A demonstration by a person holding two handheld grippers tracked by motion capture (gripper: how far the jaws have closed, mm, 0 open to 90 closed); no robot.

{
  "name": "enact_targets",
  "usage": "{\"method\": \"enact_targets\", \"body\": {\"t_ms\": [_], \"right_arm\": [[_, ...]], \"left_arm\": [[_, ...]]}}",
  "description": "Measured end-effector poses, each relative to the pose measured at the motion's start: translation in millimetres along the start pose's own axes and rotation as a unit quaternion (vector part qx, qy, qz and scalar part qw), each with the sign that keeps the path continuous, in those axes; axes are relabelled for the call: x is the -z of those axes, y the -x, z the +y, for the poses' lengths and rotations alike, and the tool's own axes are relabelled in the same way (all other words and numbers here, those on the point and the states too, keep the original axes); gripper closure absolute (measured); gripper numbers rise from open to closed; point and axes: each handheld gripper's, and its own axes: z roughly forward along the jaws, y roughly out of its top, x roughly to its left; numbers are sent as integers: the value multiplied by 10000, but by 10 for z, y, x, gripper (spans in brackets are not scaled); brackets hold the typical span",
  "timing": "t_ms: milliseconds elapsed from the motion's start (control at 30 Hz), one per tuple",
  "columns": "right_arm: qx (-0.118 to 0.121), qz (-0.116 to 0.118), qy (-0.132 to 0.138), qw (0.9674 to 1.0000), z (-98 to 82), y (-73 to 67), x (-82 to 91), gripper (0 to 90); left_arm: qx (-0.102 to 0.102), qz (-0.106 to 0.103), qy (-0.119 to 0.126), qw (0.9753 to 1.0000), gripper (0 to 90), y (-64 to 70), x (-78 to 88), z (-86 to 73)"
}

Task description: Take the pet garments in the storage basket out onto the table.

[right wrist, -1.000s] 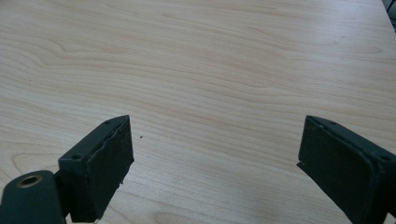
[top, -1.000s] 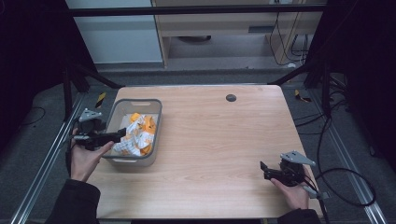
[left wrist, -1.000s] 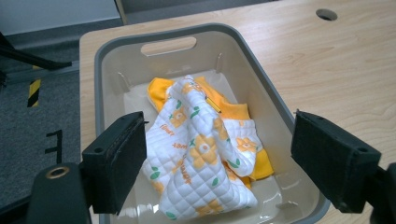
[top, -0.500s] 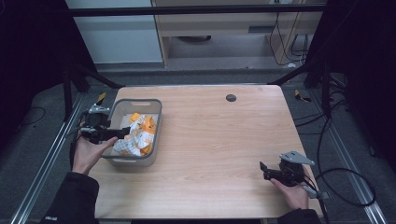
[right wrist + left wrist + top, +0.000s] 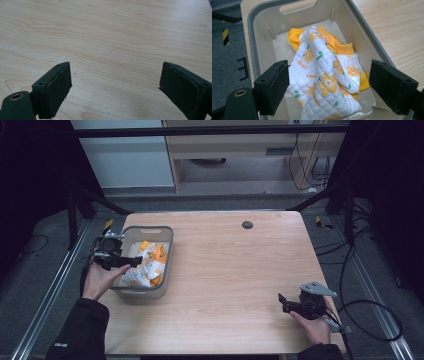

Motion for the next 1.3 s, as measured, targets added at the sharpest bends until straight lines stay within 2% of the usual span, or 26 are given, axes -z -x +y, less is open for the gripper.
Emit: {"method": "enact_targets", "body": {"t_ms": [333, 900, 1300], "right_arm": [[25, 18, -13, 10000, -3, 0, -6, 106], [-1, 56, -38, 10000, -1, -3, -16, 106], [16, 82, -82, 9999, -4, -6, -25, 106]], "left_arm": [[-46, -21, -317, 9995, 160, -3, -171, 39], [-24, -13, -585, 9983, 160, -47, -303, 50], [-94, -53, -830, 9965, 161, -10, -410, 51]]}}
